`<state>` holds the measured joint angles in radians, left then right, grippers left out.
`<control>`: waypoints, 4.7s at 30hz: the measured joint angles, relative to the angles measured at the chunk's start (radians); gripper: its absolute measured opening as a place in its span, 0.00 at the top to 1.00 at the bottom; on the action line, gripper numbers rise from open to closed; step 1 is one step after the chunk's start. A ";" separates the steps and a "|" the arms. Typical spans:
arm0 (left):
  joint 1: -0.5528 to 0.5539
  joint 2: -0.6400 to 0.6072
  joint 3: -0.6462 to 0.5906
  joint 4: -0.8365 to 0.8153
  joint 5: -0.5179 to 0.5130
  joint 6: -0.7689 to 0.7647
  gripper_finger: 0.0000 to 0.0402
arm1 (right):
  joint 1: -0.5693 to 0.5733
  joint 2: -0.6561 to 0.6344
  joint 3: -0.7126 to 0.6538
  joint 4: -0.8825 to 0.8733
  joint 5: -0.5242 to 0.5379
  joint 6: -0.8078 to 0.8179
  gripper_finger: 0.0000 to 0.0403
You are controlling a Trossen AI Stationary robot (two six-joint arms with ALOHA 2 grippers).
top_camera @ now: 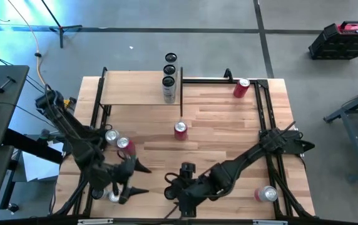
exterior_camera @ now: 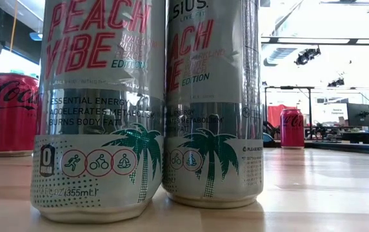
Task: Place canned beverage on shelf
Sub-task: Put the middle pink soda can on the shelf
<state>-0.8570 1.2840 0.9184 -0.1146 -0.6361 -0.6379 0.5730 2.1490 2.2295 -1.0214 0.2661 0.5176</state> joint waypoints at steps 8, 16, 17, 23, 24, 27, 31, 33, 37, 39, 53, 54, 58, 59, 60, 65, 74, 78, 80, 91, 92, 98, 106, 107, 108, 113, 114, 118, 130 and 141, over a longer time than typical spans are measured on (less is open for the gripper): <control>-0.003 0.215 0.046 0.155 -0.026 0.077 0.13 | -0.001 0.000 0.000 -0.104 -0.005 -0.004 0.10; 0.014 0.357 0.138 0.111 -0.058 0.097 0.13 | 0.017 -0.011 0.000 -0.159 0.014 0.123 0.10; 0.017 0.366 0.138 0.106 -0.070 0.094 0.13 | 0.022 -0.011 0.000 -0.159 0.014 0.141 0.10; 0.048 0.399 0.138 0.136 -0.103 0.102 0.13 | 0.051 -0.011 0.000 -0.162 0.015 0.230 0.10; 0.052 0.405 0.138 0.140 -0.093 0.111 0.13 | 0.054 -0.011 0.000 -0.163 0.015 0.246 0.10; 0.055 0.424 0.139 0.176 -0.084 0.133 0.13 | 0.064 -0.011 0.000 -0.165 0.020 0.281 0.10; 0.058 0.452 0.139 0.258 -0.057 0.184 0.13 | 0.075 -0.011 0.000 -0.165 0.020 0.318 0.10; 0.058 0.455 0.139 0.270 -0.049 0.209 0.13 | 0.076 -0.011 0.000 -0.165 0.020 0.333 0.10; 0.065 0.447 0.139 0.253 -0.057 0.213 0.13 | 0.076 -0.011 0.000 -0.165 0.021 0.339 0.10; 0.070 0.443 0.138 0.247 -0.060 0.213 0.13 | 0.076 -0.011 0.000 -0.165 0.022 0.338 0.10; 0.038 0.370 0.136 0.232 -0.109 0.161 0.13 | 0.076 -0.011 0.000 -0.168 0.060 0.335 0.10; 0.033 0.372 0.136 0.234 -0.110 0.144 0.13 | 0.076 -0.011 0.000 -0.168 0.066 0.334 0.10; 0.015 0.395 0.136 0.232 -0.134 0.124 0.13 | 0.075 -0.011 0.000 -0.168 0.071 0.330 0.10; 0.012 0.400 0.136 0.235 -0.148 0.135 0.13 | 0.075 -0.011 0.000 -0.168 0.070 0.331 0.10; 0.009 0.404 0.136 0.238 -0.162 0.144 0.13 | 0.075 -0.011 0.000 -0.168 0.070 0.331 0.10; 0.009 0.409 0.136 0.240 -0.179 0.129 0.13 | 0.075 -0.011 0.000 -0.168 0.070 0.351 0.10; 0.003 0.479 0.137 0.350 -0.202 0.150 0.13 | 0.075 -0.011 0.000 -0.168 0.069 0.386 0.10; 0.003 0.503 0.137 0.376 -0.220 0.160 0.13 | 0.075 -0.011 0.000 -0.168 0.069 0.405 0.10; 0.003 0.518 0.137 0.374 -0.220 0.156 0.13 | 0.075 -0.011 0.000 -0.168 0.069 0.409 0.10; 0.026 0.572 0.137 0.387 -0.261 0.084 0.13 | 0.068 -0.011 0.000 -0.161 0.081 0.428 0.10; 0.028 0.575 0.137 0.400 -0.260 0.079 0.13 | 0.067 -0.011 0.000 -0.158 0.082 0.428 0.10; 0.033 0.577 0.137 0.398 -0.261 0.055 0.15 | 0.067 -0.011 0.000 -0.158 0.082 0.452 0.10; 0.032 0.575 0.137 0.365 -0.202 0.040 0.34 | 0.058 -0.011 0.000 -0.158 0.082 0.451 0.10; 0.033 0.568 0.137 0.358 -0.189 0.040 0.37 | 0.056 -0.011 0.000 -0.158 0.082 0.450 0.10; 0.033 0.562 0.137 0.349 -0.178 0.040 0.39 | 0.055 -0.011 0.000 -0.158 0.081 0.450 0.10; 0.036 0.480 0.137 0.228 -0.169 0.046 0.41 | 0.047 -0.011 0.000 -0.158 0.072 0.444 0.10; 0.039 0.452 0.137 0.195 -0.172 0.053 0.41 | 0.045 -0.012 0.000 -0.158 0.070 0.442 0.10; 0.049 0.317 0.137 0.062 -0.182 0.112 0.40 | 0.033 -0.025 0.001 -0.160 0.076 0.410 0.10; 0.277 -0.258 0.137 -0.325 0.015 0.366 0.40 | -0.017 -0.139 0.002 -0.166 0.367 0.151 0.10; 0.859 -0.458 0.137 -0.496 0.286 0.668 0.40 | -0.119 -0.192 0.002 -0.146 0.393 -0.007 0.10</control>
<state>0.0019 0.8261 1.0554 -0.6105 -0.3496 0.0299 0.4537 1.9566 2.2313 -1.1675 0.6587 0.5104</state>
